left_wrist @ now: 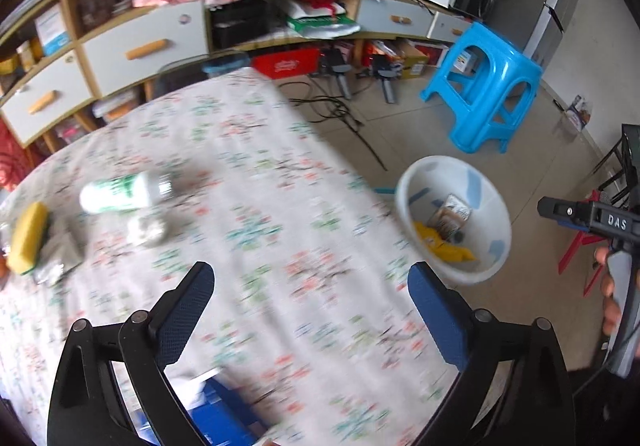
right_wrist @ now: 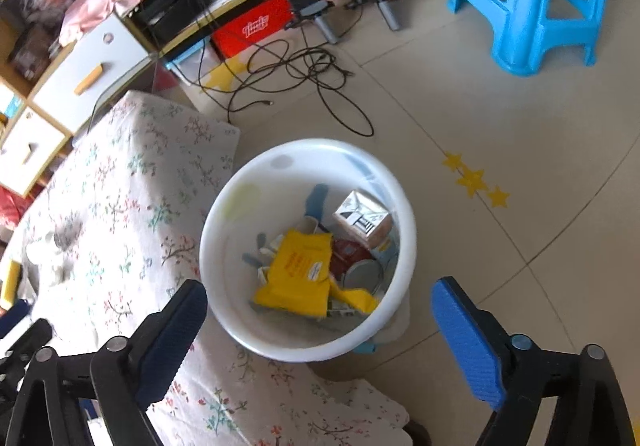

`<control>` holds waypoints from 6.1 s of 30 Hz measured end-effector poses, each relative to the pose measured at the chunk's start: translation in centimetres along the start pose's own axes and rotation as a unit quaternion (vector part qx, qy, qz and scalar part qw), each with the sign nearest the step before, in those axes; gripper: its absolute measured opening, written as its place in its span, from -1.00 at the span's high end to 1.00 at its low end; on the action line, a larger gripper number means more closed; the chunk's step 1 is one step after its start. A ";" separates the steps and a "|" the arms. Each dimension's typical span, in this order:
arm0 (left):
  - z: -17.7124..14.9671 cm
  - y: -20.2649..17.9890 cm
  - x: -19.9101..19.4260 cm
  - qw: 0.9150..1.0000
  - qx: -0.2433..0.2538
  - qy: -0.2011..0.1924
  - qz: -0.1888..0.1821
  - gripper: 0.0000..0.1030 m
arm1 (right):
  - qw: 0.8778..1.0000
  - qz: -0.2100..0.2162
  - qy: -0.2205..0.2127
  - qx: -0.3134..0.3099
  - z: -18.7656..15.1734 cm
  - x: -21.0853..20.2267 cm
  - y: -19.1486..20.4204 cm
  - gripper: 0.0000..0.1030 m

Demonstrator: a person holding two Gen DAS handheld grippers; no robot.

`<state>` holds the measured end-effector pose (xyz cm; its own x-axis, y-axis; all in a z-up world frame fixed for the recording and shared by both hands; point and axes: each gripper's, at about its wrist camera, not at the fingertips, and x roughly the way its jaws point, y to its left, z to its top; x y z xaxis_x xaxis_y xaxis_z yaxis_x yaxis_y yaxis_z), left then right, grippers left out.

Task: Collect trash
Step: 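Reach the left gripper to the blue biscuit box and grasp it, then reach and grasp the small tissue ball with the right gripper while the left holds the box, then carry the box and tissue ball over the wastebasket and open both grippers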

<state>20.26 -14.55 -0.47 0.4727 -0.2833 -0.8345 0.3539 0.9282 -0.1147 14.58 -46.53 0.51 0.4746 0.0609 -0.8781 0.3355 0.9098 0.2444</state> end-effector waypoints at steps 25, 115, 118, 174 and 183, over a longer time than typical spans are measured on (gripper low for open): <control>-12.4 7.8 1.5 0.980 0.135 0.141 -0.024 -1.00 | 0.991 0.006 0.078 -0.106 -6.4 4.2 9.3 -0.96; -10.7 24.7 -7.4 0.973 -0.227 -0.001 0.024 -0.29 | 0.965 0.088 -0.005 -0.248 -6.6 11.8 33.8 0.33; -10.6 24.8 -7.4 0.973 -0.229 -0.002 0.022 -0.29 | 0.968 0.088 -0.002 -0.236 -6.6 12.6 33.6 -0.57; -1.5 3.8 -0.9 0.993 -0.089 0.021 -0.076 -0.29 | 0.997 0.017 -0.008 -0.071 0.7 4.4 8.0 0.59; 1.8 -4.4 3.5 0.992 -0.037 0.038 -0.114 -0.29 | 1.000 -0.013 -0.001 -0.005 1.6 3.5 1.1 -0.04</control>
<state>21.80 -20.07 -1.88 0.3245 -0.4718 -0.8198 0.3824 0.8582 -0.3426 17.95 -45.95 -1.66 0.4664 0.0359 -0.8839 0.3394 0.9155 0.2162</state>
